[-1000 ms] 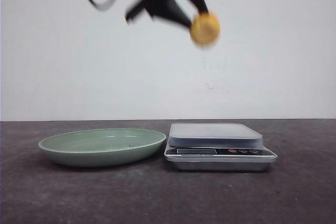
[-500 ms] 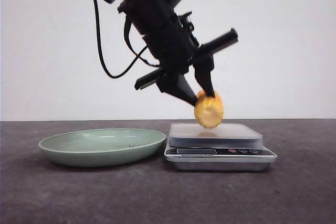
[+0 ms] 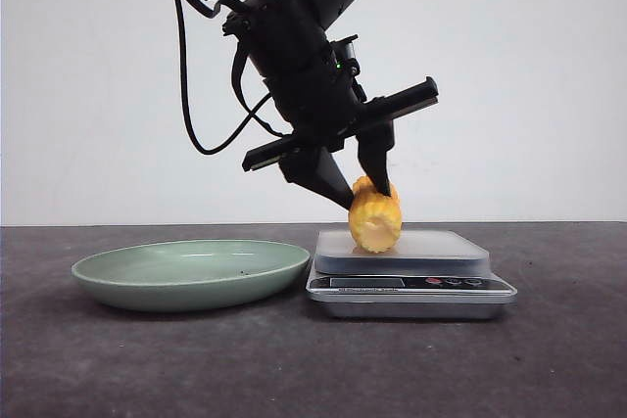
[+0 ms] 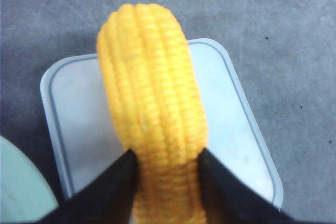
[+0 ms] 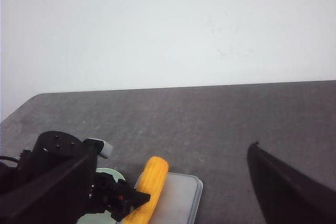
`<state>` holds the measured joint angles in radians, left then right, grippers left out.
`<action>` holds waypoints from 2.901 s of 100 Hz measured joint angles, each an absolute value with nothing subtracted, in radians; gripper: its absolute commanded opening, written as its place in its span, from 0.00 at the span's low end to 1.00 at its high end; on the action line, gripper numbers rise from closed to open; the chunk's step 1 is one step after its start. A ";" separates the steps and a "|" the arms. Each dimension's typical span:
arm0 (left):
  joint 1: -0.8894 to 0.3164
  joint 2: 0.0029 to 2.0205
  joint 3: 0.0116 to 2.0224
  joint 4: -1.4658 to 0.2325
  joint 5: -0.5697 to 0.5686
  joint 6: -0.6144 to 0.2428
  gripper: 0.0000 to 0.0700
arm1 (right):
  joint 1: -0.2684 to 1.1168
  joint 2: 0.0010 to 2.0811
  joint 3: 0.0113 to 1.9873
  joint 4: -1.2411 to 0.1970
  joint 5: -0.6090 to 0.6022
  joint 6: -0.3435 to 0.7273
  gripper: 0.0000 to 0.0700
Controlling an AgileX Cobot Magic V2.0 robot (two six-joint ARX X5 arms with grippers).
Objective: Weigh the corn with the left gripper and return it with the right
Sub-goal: 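Lower the corn onto the scale platform and open the left gripper, then raise the left gripper away from the scale and withdraw it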
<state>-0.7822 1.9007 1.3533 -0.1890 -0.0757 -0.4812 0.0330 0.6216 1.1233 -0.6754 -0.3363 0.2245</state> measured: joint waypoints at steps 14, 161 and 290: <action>-0.787 1.901 1.353 -0.189 -0.075 -0.481 0.40 | 0.033 0.622 1.123 -0.683 -0.336 0.224 0.83; -0.801 1.602 1.359 -0.298 -0.112 -0.332 0.63 | 0.033 0.622 1.123 -0.742 -0.336 0.213 0.83; -0.817 0.479 1.197 -1.049 -0.601 -0.276 0.63 | 0.434 1.043 1.124 -0.516 -0.133 0.180 0.83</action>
<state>-0.8165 0.4786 1.1969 -1.0492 -0.6014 -0.2756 0.4339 1.0428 1.1236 -0.5159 -0.1326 0.1802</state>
